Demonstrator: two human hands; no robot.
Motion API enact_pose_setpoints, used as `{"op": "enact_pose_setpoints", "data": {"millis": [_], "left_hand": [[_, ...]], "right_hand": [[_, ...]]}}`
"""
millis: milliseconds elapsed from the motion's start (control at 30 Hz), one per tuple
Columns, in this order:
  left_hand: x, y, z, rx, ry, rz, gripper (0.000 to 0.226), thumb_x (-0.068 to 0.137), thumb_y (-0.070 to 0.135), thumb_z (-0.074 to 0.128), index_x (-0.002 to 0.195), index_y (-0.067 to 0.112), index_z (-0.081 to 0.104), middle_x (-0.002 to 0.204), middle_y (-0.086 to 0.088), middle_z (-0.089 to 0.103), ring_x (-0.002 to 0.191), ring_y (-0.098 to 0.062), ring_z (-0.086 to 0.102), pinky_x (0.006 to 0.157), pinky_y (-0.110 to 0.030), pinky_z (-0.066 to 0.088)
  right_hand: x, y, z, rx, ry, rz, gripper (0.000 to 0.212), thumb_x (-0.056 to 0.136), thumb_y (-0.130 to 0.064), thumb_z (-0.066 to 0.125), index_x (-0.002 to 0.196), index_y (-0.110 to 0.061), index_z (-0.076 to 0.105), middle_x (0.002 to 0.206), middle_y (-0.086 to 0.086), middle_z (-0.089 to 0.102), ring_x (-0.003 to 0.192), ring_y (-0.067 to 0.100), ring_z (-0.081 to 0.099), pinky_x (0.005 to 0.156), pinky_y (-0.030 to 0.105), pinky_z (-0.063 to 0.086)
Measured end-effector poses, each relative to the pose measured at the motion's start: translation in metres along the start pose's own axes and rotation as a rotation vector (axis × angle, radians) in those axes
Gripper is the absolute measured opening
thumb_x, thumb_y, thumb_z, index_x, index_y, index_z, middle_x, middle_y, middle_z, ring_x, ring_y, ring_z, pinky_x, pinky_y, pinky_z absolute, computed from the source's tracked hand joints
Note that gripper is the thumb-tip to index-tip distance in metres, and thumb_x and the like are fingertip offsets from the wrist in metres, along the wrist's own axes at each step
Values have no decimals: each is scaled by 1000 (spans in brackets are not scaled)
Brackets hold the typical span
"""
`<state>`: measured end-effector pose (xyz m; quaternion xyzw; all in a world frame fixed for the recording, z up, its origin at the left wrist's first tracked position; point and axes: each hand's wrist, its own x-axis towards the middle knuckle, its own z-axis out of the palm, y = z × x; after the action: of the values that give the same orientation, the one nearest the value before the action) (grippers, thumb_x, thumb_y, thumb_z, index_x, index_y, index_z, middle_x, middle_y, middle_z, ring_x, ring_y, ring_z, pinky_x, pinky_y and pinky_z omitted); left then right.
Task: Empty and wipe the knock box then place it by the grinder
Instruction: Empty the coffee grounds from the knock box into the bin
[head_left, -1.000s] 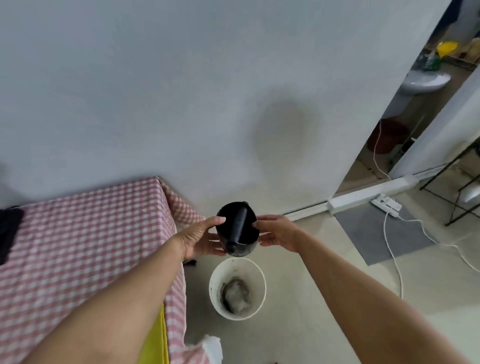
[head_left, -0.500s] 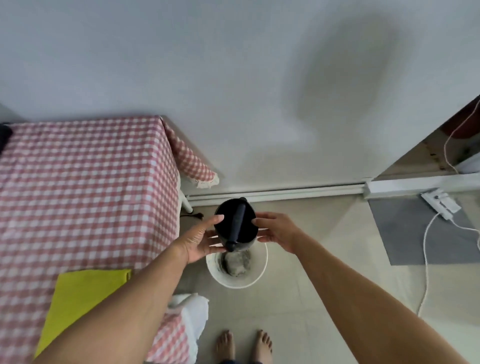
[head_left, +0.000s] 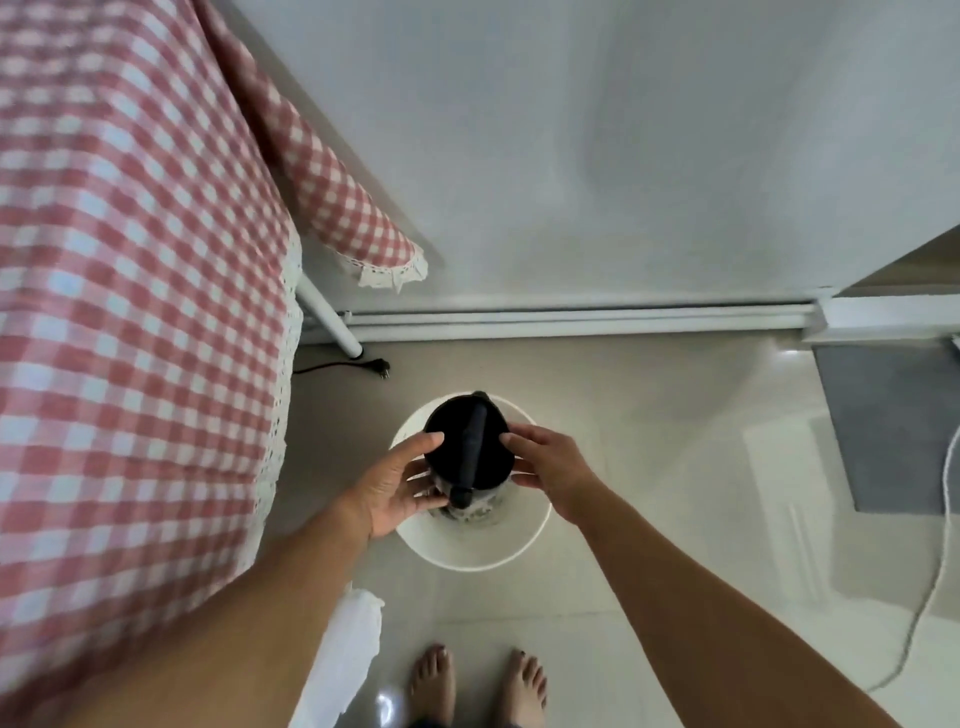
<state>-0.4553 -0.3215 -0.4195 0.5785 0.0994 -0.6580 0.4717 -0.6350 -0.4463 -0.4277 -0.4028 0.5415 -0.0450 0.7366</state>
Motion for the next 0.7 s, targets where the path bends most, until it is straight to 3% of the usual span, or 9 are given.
{"op": "enact_pose_setpoints", "data": {"millis": [100,233,367,433,533,600,700], "left_hand": [[26,-16,-12,24,-3,-31,72,49,31,88,115,14,63,105,-14,61,100,-33,62,101,-59,50],[53,-33,-24,32,7,-69,59,58,28,87,111,15,65,103,-13,64,93,-31,66,81,-52,60],[67,-40,-27,60,-12,-63,39,71,27,76,108,19,68,107,-12,66,99,-31,65,89,-54,57],[70,-41,-25,109,-20,-45,38,74,26,76,112,22,69,107,-9,67,102,-29,63,100,-59,50],[75,-41,-22,189,9,-14,48,80,23,77,126,26,65,114,-4,67,115,-29,60,106,-64,44],[77,-40,-19,231,53,8,60,76,24,81,132,28,61,129,-4,64,126,-30,55,105,-64,44],[79,-40,-13,304,120,63,65,81,20,81,139,29,55,143,-6,56,122,-27,57,103,-58,48]], "right_hand": [[23,27,-3,1,-15,23,25,90,-18,69,115,-19,71,99,8,74,83,22,68,81,34,53],[44,54,-7,25,-26,46,22,90,-17,68,112,-22,71,99,8,73,84,24,66,83,37,50],[56,70,-14,36,-34,48,21,88,-21,72,109,-24,71,102,7,75,86,22,69,83,36,53],[59,76,-18,-11,40,18,25,86,-23,75,111,-20,71,100,4,75,89,19,69,81,34,54],[60,89,-23,-241,281,-59,33,85,-27,76,115,-14,71,95,-5,72,91,14,67,87,32,54],[59,97,-25,-449,438,-119,31,87,-28,71,117,-18,69,104,-2,67,99,17,65,89,32,51],[58,107,-25,-627,550,-143,47,92,-26,65,137,-20,52,130,7,50,115,24,56,94,38,48]]}}
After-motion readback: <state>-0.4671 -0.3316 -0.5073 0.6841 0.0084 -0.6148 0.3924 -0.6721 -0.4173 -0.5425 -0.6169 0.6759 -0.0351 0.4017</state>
